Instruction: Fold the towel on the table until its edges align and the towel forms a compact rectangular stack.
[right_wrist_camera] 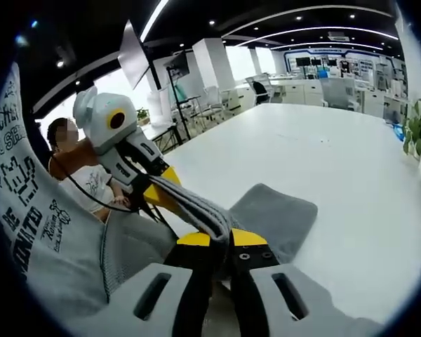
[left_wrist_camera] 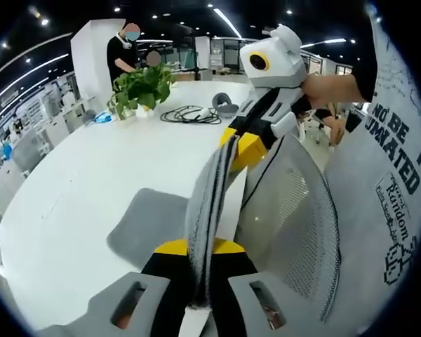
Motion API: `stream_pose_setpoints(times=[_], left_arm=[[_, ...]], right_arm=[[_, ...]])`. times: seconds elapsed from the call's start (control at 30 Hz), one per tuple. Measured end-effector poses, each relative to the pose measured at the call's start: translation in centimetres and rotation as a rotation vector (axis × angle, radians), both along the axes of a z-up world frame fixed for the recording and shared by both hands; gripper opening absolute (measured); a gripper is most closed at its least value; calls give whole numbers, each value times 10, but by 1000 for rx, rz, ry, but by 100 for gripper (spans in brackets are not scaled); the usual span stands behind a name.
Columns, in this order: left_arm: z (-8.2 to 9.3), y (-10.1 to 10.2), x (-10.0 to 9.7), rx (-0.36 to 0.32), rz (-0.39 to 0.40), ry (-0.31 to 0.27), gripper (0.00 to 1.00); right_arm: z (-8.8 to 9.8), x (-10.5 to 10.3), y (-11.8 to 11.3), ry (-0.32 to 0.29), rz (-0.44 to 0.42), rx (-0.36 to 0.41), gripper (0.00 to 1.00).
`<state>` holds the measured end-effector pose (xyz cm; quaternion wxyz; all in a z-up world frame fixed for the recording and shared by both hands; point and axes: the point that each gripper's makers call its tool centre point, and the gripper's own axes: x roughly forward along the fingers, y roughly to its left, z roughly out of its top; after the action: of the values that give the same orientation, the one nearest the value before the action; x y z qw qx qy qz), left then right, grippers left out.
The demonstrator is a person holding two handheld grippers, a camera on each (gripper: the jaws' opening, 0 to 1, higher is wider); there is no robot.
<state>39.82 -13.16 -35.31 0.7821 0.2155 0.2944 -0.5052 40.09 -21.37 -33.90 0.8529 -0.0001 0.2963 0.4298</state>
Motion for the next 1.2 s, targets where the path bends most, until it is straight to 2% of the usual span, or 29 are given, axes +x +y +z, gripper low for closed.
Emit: stream_pose_setpoints(times=[0.13, 0.33, 0.77, 1.2], left_arm=[[3, -1, 10, -38, 18, 22, 8], [4, -1, 19, -20, 6, 7, 8], [7, 2, 53, -74, 29, 38, 8], [-8, 2, 88, -74, 23, 71, 8]], right_arm=[[0, 11, -1, -4, -4, -4, 6], [0, 24, 1, -15, 1, -15, 6], [1, 58, 2, -33, -9, -18, 6], [-13, 89, 1, -10, -19, -27, 6]])
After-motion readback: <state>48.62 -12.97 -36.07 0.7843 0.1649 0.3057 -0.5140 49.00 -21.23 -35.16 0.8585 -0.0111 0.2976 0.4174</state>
